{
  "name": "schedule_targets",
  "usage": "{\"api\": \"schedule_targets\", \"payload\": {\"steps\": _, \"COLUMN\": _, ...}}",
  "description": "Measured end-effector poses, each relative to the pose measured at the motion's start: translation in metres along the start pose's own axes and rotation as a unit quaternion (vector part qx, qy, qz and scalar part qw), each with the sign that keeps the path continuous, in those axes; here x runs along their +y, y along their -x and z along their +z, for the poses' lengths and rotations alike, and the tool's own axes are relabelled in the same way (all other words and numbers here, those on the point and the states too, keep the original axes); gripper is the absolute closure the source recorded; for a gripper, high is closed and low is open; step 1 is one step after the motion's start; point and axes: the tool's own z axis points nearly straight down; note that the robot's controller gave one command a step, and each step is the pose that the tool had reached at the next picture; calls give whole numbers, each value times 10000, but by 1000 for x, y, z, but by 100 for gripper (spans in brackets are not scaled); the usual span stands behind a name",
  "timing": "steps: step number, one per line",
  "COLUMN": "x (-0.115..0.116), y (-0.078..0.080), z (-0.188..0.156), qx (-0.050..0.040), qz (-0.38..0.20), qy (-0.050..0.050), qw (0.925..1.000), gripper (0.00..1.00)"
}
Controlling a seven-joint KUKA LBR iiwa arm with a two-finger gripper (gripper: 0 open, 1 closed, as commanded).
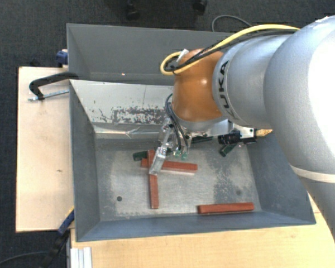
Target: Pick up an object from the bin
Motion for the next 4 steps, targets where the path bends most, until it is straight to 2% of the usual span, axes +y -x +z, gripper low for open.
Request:
{"api": "schedule_targets", "payload": {"steps": 1, "x": -17, "y": 21, "z": 40, "qx": 18, "qz": 1185, "qy": -5, "qw": 9929, "gripper": 0}}
{"api": "schedule_targets", "payload": {"steps": 2, "x": -16, "y": 22, "z": 38, "qx": 7, "qz": 1175, "qy": -5, "qw": 9931, "gripper": 0}}
{"api": "schedule_targets", "payload": {"steps": 3, "x": -15, "y": 23, "z": 36, "qx": 1, "qz": 1171, "qy": -1, "qw": 9931, "gripper": 100}}
{"api": "schedule_targets", "payload": {"steps": 4, "x": -13, "y": 26, "z": -60, "qx": -27, "qz": 1157, "qy": 15, "qw": 9933, "gripper": 100}}
